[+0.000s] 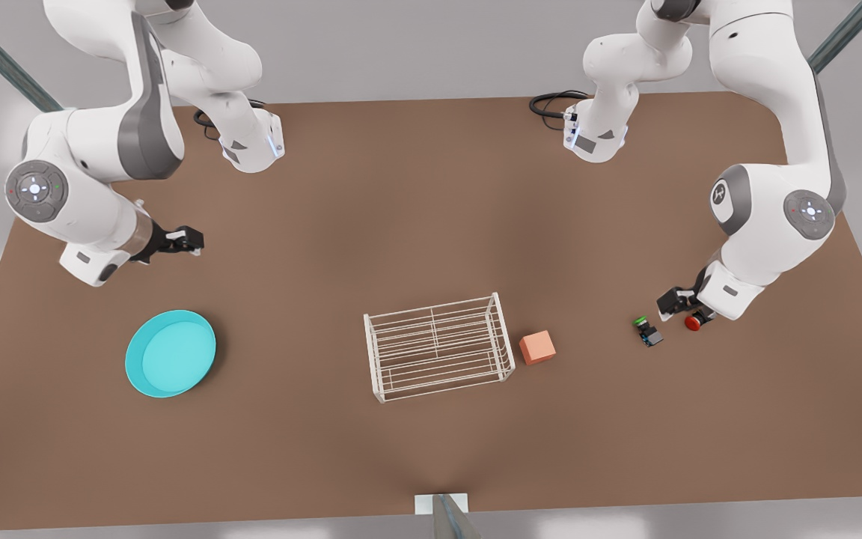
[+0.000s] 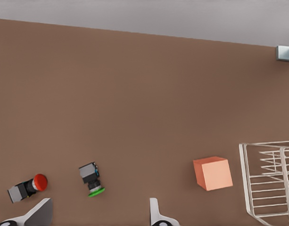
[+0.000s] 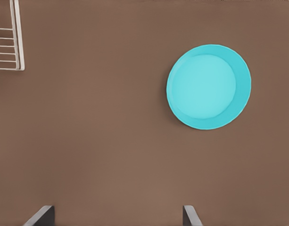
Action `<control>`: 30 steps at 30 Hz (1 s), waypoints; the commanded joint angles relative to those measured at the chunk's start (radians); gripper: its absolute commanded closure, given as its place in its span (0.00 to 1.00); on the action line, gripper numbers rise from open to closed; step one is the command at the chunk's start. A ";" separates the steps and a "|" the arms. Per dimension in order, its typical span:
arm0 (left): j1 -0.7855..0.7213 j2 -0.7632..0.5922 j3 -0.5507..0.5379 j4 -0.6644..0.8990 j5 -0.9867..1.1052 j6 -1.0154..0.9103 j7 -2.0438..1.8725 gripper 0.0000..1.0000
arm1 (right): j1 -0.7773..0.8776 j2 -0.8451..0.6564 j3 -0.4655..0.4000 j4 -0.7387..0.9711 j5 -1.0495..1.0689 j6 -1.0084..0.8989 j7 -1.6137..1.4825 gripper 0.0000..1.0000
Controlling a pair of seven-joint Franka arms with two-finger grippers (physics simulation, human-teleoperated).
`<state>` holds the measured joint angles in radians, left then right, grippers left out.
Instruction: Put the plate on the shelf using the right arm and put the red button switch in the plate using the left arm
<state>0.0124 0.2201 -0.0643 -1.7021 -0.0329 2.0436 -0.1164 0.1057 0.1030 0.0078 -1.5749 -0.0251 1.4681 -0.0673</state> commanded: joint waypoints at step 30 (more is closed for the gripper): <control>0.003 0.090 0.073 -0.151 0.330 0.105 0.905 0.02 | -0.446 0.624 -0.060 0.004 0.306 0.707 -0.905 0.00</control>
<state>0.0164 0.3059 0.0085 -1.8523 0.2673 2.1310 0.6249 -0.3391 0.7326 -0.0530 -1.5713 0.2748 2.1102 -0.5488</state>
